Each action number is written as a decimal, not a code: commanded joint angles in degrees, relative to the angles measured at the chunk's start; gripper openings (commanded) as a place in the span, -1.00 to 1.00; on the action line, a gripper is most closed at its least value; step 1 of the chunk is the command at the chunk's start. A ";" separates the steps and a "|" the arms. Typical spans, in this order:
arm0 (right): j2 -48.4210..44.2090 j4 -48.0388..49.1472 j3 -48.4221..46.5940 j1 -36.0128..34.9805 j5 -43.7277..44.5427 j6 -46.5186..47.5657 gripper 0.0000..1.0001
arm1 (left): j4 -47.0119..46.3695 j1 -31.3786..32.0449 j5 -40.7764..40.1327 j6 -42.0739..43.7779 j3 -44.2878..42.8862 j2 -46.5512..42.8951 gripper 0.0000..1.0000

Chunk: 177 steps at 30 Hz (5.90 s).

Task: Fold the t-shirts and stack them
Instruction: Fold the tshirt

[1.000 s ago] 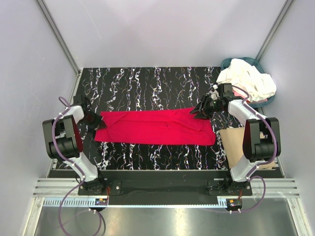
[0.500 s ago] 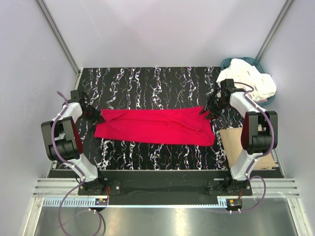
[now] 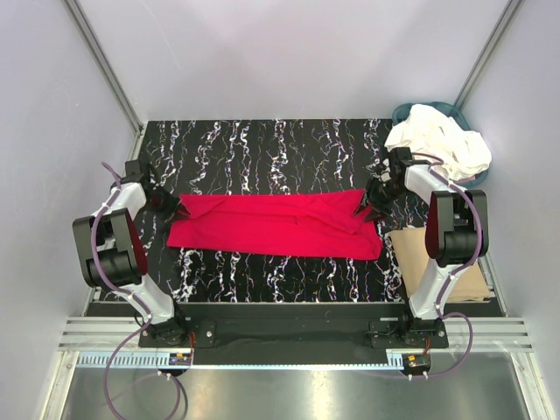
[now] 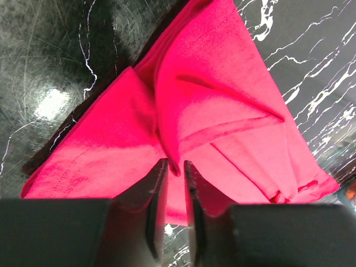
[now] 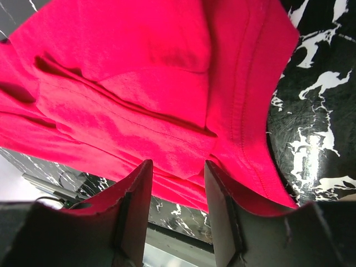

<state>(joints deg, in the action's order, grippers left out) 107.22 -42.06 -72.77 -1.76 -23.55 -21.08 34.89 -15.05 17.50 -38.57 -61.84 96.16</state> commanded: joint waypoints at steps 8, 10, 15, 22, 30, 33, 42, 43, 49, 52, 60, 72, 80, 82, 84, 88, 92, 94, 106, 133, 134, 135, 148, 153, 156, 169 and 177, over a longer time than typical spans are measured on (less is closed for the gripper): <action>-3.07 0.23 2.81 0.00 -1.32 0.60 0.00 | -0.53 -0.24 0.52 0.77 -1.08 1.48 -0.71; -3.24 0.23 2.72 0.00 -1.41 0.69 0.04 | 0.78 -0.24 -1.13 1.04 -0.91 0.53 -0.45; -3.68 0.32 2.64 0.00 -2.11 0.69 0.06 | -0.18 -0.24 -2.73 0.42 1.29 -0.28 -0.22; -3.86 0.40 2.64 0.09 -2.46 0.78 0.05 | -1.67 -0.24 -2.47 -0.28 1.37 1.14 -0.39; -3.86 1.10 3.87 0.09 -2.64 0.78 0.04 | -2.55 -0.16 -0.71 -1.33 1.38 2.36 -0.47; -3.68 1.19 3.87 0.09 -2.73 0.95 0.04 | -2.46 -0.16 -0.71 -1.42 1.46 2.54 -0.46; -3.51 1.46 3.95 0.18 -2.99 0.87 0.04 | -3.60 -0.16 -0.18 -2.30 1.38 3.16 -0.61; -3.51 1.46 3.95 0.18 -3.08 0.78 0.04 | -3.69 -0.16 -0.36 -2.30 1.20 3.16 -0.61; -3.42 1.55 4.13 0.18 -3.17 0.69 0.04 | -3.69 -0.07 0.43 -2.30 0.23 4.82 -0.57; -3.59 1.72 4.22 0.18 -2.82 0.51 0.04 | -3.69 -0.07 0.43 -1.95 -0.03 5.35 -0.67; -4.30 1.20 4.22 1.23 -0.88 2.26 0.08 | -2.56 0.02 0.35 -0.90 -0.82 1.75 -1.00; -3.16 0.32 2.55 1.32 -1.06 3.41 0.13 | -1.14 -0.07 1.49 -0.63 -3.11 2.80 -1.00; -2.02 0.31 0.27 1.49 0.97 5.35 -0.12 | -1.06 -0.07 1.57 -0.28 -3.99 2.81 -1.00; -0.70 1.10 0.17 1.41 -1.05 4.47 -0.35 | -1.14 0.02 1.57 -0.46 -3.81 2.81 -1.00; 0.27 2.16 0.52 1.41 -2.02 3.59 -0.37 | -1.32 0.11 1.58 -0.46 -3.72 2.89 -1.00; 0.89 2.95 2.19 1.41 -2.64 2.71 -0.20 | -1.23 0.02 1.93 -0.46 -3.81 2.46 -1.00; 0.88 3.92 3.43 1.41 -2.64 2.45 -0.17 | -1.23 0.02 1.93 -0.37 -3.81 2.19 -1.00; 1.58 4.44 3.60 1.41 -3.25 2.36 -0.17 | -1.23 0.02 2.10 -0.46 -3.72 2.28 -1.00; 4.05 5.59 3.07 1.41 -2.38 1.66 -0.24 | -1.06 -0.07 1.93 -0.46 -3.63 1.58 -1.00; -4.12 -0.03 -0.26 1.41 0.87 0.25 -1.00 | -1.14 0.02 2.19 -0.81 -4.34 0.00 -1.00; -4.56 -0.64 -0.70 1.49 0.96 0.34 -1.00 | -1.14 0.02 2.10 -0.81 -4.42 -0.18 -1.00; -5.26 -1.00 -1.23 1.41 1.05 0.43 -1.00 | -1.14 0.02 2.10 -0.81 -4.86 -0.36 -1.00; 2.37 -2.41 -24.06 2.99 8.87 3.50 -1.00 | -2.81 -0.07 1.75 0.16 -14.53 5.16 -1.00; 10.79 -2.06 -36.44 3.17 7.39 5.35 -1.00 | -6.94 -0.07 3.59 -0.98 -18.31 10.96 -1.00; 15.28 -1.09 -41.11 3.17 5.80 5.35 -1.00 | -9.84 -0.07 5.00 -2.56 -19.45 14.21 -1.00; 20.05 -0.48 -42.63 3.34 2.99 5.53 -1.00 | -15.21 0.11 11.42 -3.01 -28.16 25.04 -1.00; 9.25 -0.30 -27.11 3.34 -0.27 2.36 -1.00 | -11.25 0.02 11.06 0.24 -22.89 18.55 -1.00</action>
<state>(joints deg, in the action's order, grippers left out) 124.22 -42.76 -104.47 1.19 -21.61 -17.56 22.90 -14.92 26.89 -40.77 -85.58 120.36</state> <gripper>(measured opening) 0.011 0.012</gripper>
